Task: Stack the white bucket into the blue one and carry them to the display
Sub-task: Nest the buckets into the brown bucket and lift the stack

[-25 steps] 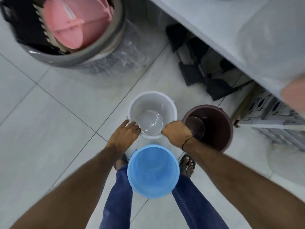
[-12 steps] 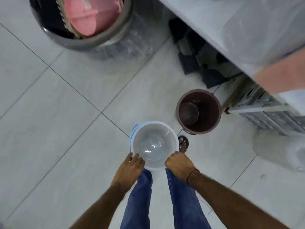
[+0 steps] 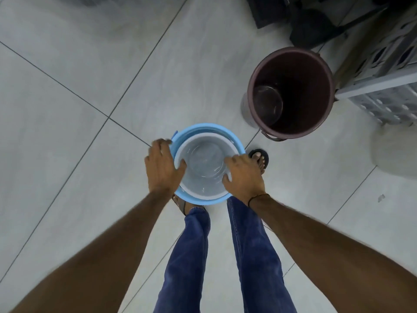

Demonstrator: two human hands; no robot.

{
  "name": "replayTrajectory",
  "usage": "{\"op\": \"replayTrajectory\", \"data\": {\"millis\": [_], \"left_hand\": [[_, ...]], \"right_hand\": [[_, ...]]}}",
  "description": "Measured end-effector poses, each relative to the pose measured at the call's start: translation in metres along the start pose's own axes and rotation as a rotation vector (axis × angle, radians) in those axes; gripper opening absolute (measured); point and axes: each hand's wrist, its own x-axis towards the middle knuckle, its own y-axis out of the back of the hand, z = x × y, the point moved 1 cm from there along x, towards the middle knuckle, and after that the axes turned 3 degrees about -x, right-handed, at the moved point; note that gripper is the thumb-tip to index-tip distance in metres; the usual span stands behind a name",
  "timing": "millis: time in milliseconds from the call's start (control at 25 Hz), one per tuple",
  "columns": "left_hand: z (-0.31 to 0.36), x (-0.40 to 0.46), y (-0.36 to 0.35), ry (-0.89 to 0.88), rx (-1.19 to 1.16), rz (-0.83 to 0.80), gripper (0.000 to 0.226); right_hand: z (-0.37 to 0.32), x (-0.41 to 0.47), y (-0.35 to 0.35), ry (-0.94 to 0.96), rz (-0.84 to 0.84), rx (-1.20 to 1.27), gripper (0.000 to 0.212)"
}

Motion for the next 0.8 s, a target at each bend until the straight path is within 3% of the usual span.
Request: {"op": "replayTrajectory", "data": {"millis": [80,160,240,320,440,640,800], "left_hand": [[-0.009,0.033,-0.006,0.205,-0.106,-0.122,0.086],[-0.015,0.057,-0.016,0.275,-0.201,-0.356,0.086],[-0.018,0.07,-0.021,0.271,-0.204,-0.403,0.073],[-0.018,0.067,-0.017,0.222,-0.132,-0.375,0.064],[-0.008,0.05,0.01,0.147,-0.047,-0.288,0.057],[0.082,0.021,0.137,0.094,-0.135,-0.125,0.047],[0.181,0.022,0.23,-0.03,-0.175,-0.125,0.046]], "right_hand": [[0.015,0.012,-0.014,-0.448,-0.027,0.274,0.062],[0.026,0.026,-0.034,-0.676,-0.235,0.493,0.085],[0.03,0.034,-0.044,-0.683,-0.329,0.519,0.073],[0.03,0.033,-0.044,-0.691,-0.288,0.563,0.05],[0.028,0.023,-0.011,-0.696,-0.271,0.638,0.04],[0.051,-0.021,0.132,-0.666,-0.229,0.746,0.033],[0.096,-0.066,0.245,-0.676,-0.179,0.849,0.038]]}}
